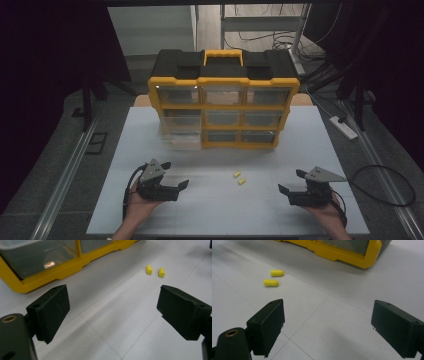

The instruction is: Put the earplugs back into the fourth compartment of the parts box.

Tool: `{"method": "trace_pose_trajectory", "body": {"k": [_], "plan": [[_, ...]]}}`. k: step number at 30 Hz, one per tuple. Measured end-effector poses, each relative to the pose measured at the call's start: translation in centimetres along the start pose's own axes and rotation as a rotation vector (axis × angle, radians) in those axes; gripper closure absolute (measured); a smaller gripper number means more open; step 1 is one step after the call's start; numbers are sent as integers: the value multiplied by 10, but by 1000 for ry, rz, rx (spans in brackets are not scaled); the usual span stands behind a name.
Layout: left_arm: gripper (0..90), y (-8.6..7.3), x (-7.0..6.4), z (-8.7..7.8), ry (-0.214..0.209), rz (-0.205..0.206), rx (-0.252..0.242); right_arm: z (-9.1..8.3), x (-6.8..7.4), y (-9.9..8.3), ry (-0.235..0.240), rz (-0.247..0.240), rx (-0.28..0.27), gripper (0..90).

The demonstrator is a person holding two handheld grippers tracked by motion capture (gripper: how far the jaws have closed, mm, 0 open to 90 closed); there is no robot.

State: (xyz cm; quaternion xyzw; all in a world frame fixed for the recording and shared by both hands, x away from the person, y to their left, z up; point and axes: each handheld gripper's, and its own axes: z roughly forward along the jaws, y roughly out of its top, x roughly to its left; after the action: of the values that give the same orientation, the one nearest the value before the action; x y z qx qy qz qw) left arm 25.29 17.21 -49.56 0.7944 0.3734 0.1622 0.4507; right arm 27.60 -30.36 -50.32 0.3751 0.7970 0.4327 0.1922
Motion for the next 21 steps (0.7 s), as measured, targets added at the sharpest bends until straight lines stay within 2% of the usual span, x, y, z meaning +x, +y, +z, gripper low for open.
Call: {"method": "trace_pose_trajectory", "body": {"k": [21], "plan": [[127,38,-17,33,-69,62,19,0,0,0,6,-7,4,131]]}}
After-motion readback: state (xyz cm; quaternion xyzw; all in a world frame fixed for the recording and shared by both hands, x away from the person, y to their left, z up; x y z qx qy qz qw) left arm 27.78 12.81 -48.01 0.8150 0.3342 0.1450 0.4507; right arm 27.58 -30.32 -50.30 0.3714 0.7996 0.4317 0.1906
